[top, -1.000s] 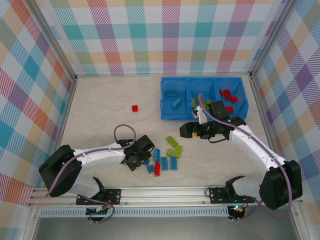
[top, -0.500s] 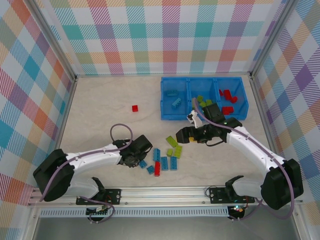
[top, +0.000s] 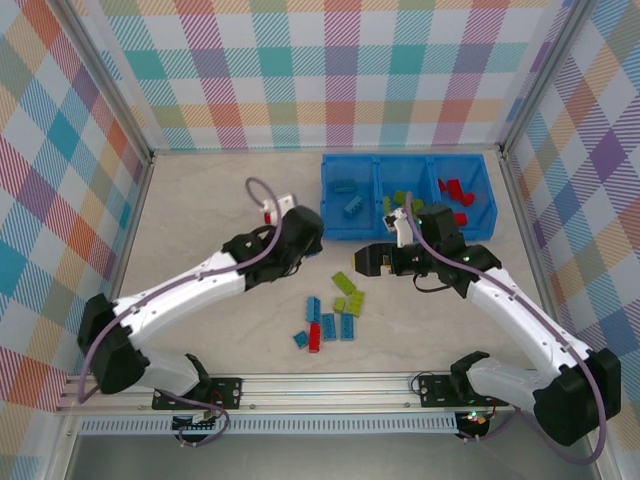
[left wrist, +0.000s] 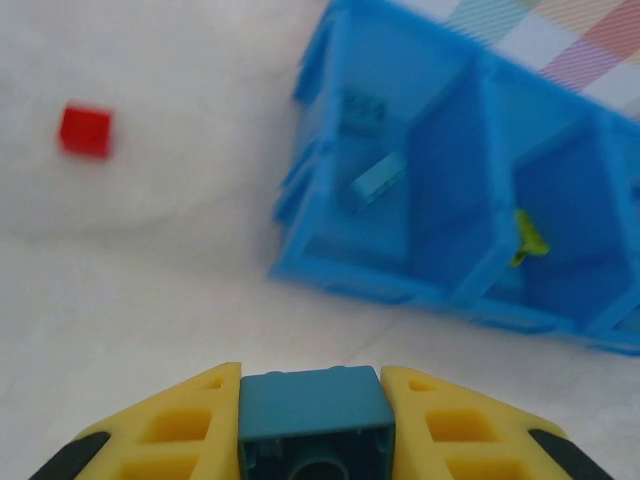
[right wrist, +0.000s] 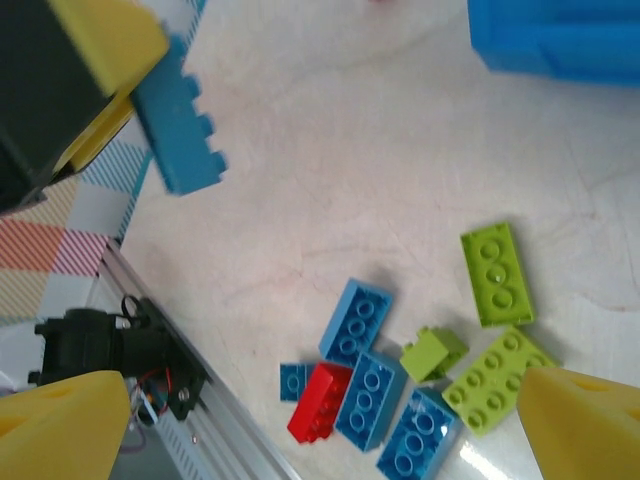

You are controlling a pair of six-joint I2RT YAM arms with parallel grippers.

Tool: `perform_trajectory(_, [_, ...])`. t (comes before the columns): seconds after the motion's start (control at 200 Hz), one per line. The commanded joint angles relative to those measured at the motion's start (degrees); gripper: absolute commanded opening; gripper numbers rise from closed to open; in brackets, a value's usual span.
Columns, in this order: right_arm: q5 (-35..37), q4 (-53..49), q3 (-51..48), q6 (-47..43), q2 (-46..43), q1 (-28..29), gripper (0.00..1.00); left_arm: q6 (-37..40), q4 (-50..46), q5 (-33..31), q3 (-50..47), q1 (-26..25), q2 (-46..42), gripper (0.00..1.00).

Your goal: Sort the legos into containers by color

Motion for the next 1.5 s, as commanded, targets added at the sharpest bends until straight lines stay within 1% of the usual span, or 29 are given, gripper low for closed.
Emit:
perform_trajectory(0.0, [3.7, 5.2, -1.3, 3.2, -2.9, 0.4, 1.0, 11.4, 4.4, 0.4, 7.0, 2.8, 8.9, 0.2])
perform_trajectory(0.095, [7.2, 5.3, -1.9, 4.2, -4.8, 0.3, 1.0, 15.8, 6.4, 2.1, 14.7, 4.6, 17.0, 0.2])
perform_trajectory(0.185, [8.7, 5.0, -2.5, 4.4, -5.9, 0.3, 1.0, 20.3, 8.6, 3.0, 21.7, 5.8, 24.5, 0.21])
perform_trajectory(0.26, [9.6, 4.4, -2.8, 4.7, -6.3, 0.3, 1.0, 22.0, 8.4, 3.7, 28.5, 6.8, 30.7, 0.22])
perform_trajectory(0.4, [10.1, 2.9, -2.3, 4.7, -6.6, 0.3, 1.0, 23.1, 6.4, 3.6, 39.0, 8.7, 39.8, 0.31])
perform_trajectory(0.47, [10.6, 2.4, -2.1, 4.7, -7.0, 0.3, 1.0, 23.1, 5.5, 3.4, 42.6, 9.5, 42.2, 0.37])
perform_trajectory(0.515, [10.8, 2.4, -2.1, 4.7, -7.3, 0.3, 1.0, 23.2, 5.5, 3.8, 43.7, 9.8, 42.6, 0.43])
perform_trajectory(0.595, [11.6, 1.9, -1.9, 4.7, -7.5, 0.3, 1.0, 23.4, 6.3, 5.1, 43.7, 9.9, 41.5, 0.51])
perform_trajectory(0.65, [12.3, 1.5, -1.8, 4.8, -7.5, 0.4, 1.0, 23.5, 6.2, 6.0, 43.3, 9.9, 40.0, 0.53])
perform_trajectory(0.695, [12.6, 1.6, -1.9, 4.8, -7.3, 0.3, 1.0, 23.5, 6.0, 6.7, 42.6, 9.9, 38.3, 0.54])
perform_trajectory(0.78, [13.3, 1.6, -2.1, 5.1, -6.5, 0.3, 1.0, 23.3, 7.2, 7.9, 38.0, 9.9, 33.1, 0.54])
perform_trajectory(0.885, [13.5, 1.7, -1.7, 5.3, -4.5, 0.4, 1.0, 23.8, 10.9, 10.9, 27.1, 9.7, 22.6, 0.54])
perform_trajectory(0.905, [13.4, 1.5, -1.5, 5.3, -4.0, 0.4, 1.0, 24.2, 13.4, 11.3, 25.0, 9.6, 20.4, 0.54])
perform_trajectory(0.97, [13.5, 1.0, -0.6, 4.6, -1.8, 1.1, 0.97, 26.5, 15.5, 12.6, 17.6, 9.2, 12.7, 0.54])
perform_trajectory(1.025, [14.6, -0.4, 0.9, 3.8, 0.3, 3.0, 0.95, 29.2, 15.3, 13.2, 12.3, 8.8, 6.1, 0.54])
perform_trajectory(1.07, [16.4, -2.3, 2.9, 3.6, 2.6, 5.6, 0.93, 32.0, 14.5, 13.8, 8.2, 8.5, 0.6, 0.54])
perform_trajectory(1.135, [19.7, -4.8, 5.7, 4.3, 6.4, 10.7, 0.9, 38.7, 12.8, 16.7, 2.5, 8.1, -7.4, 0.54])
perform_trajectory(1.16, [21.5, -5.7, 6.9, 5.0, 8.1, 12.7, 0.88, 41.4, 11.9, 17.9, 0.6, 7.9, -10.4, 0.54])
perform_trajectory(1.195, [23.7, -6.9, 8.4, 6.0, 10.7, 15.4, 0.86, 45.1, 8.1, 20.1, -1.7, 7.7, -14.6, 0.55])
perform_trajectory(1.29, [30.9, -10.0, 12.6, 11.8, 17.9, 21.8, 0.84, 52.5, -0.7, 24.1, -6.5, 7.5, -25.2, 0.64])
perform_trajectory(1.38, [33.0, -11.5, 15.9, 16.9, 24.8, 26.3, 0.81, 58.0, -9.7, 25.4, -10.3, 7.3, -33.6, 0.72])
perform_trajectory(1.495, [35.6, -16.5, 21.3, 21.7, 33.4, 30.2, 0.82, 62.7, -19.5, 26.1, -14.1, 7.4, -42.1, 0.82])
